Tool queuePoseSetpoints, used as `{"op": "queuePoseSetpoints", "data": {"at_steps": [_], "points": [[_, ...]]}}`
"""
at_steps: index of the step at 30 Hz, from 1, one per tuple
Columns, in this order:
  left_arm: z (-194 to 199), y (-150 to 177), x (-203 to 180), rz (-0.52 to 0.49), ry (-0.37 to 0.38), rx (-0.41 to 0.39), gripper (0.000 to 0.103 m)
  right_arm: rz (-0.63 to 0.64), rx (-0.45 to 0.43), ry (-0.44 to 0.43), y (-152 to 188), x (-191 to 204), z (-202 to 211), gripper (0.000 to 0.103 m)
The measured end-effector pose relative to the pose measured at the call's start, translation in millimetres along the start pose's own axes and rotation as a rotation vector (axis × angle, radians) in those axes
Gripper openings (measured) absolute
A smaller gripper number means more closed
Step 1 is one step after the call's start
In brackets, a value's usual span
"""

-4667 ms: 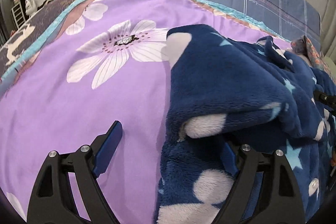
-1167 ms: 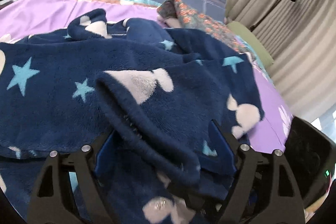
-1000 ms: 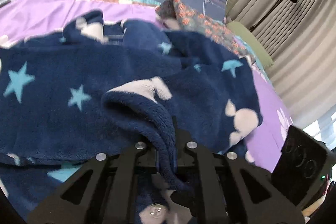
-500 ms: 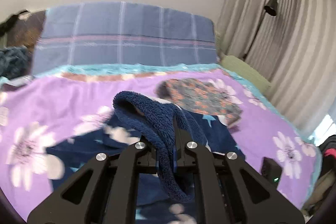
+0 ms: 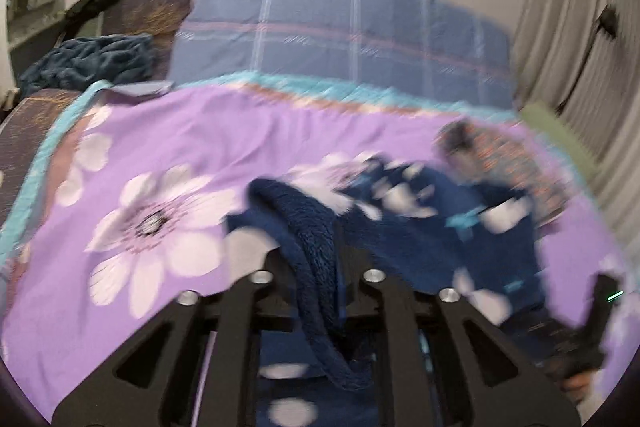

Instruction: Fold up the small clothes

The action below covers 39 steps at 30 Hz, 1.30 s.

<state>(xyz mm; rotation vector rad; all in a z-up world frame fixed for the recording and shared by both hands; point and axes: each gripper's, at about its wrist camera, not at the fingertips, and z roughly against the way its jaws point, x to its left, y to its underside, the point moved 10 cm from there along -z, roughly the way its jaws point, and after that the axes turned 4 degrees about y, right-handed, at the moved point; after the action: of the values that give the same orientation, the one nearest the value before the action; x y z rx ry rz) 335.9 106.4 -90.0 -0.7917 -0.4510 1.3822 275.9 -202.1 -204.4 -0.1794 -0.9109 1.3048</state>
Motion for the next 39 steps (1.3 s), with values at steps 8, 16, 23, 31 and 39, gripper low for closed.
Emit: {"op": "queuePoseSetpoints", "data": {"at_steps": [8,16,23,31,39], "points": [[-20,43,40,-0.01,-0.145,0.06,0.046,0.167,0.082,0.083,21,22,12,0.068],[-60,-8,-26,-0.002,0.03,0.038,0.07,0.396,0.019,0.059,-16,83,40,0.066],[-166,-23,-73,0.155,0.208,0.21,0.07,0.287,0.087,0.097,-110,71,-40,0.028],[-170,-11,-64,0.05,0.086,0.212,0.01,0.144,0.118,0.106,-116,46,-94,0.027],[-159,23,-39,-0.063,0.023,0.22,0.019,0.232,0.046,0.143,-102,44,-101,0.027]]}}
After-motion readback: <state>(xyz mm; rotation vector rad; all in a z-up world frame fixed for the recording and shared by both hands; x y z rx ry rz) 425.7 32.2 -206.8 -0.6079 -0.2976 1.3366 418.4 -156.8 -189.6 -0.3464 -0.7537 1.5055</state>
